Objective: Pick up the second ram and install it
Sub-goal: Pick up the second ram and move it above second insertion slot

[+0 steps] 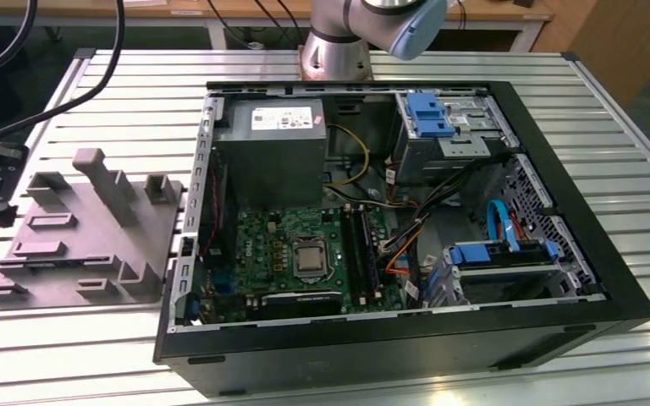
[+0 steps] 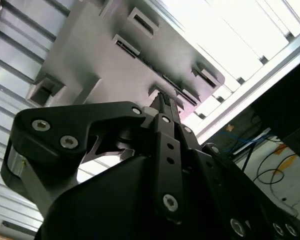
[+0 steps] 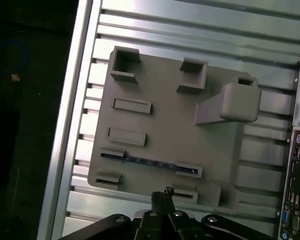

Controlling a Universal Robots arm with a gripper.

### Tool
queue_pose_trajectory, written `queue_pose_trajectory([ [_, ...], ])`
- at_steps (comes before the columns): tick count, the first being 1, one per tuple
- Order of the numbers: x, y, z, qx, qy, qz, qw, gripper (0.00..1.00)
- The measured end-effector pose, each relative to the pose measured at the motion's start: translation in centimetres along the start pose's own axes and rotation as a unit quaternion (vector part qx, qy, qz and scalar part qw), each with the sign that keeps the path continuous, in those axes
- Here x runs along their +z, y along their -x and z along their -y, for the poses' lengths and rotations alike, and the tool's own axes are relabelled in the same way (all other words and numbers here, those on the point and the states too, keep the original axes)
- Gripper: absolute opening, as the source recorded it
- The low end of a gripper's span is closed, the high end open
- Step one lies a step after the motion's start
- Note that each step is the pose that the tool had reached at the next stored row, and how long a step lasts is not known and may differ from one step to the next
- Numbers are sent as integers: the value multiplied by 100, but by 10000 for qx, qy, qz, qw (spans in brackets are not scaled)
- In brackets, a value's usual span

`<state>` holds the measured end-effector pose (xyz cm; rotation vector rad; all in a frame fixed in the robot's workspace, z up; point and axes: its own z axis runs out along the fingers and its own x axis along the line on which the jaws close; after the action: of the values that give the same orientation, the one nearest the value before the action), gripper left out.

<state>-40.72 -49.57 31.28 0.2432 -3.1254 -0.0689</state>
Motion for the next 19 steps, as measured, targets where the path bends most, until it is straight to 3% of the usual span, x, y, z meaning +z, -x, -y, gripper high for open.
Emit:
queue_pose_trajectory([
  [5,12,0,1,-458,-2,-21,9990,10],
  [10,25,0,1,-914,-3,-41,9958,10],
  [15,40,0,2,-1360,-4,-61,9907,10],
  [19,52,0,2,-1723,-5,-77,9850,10],
])
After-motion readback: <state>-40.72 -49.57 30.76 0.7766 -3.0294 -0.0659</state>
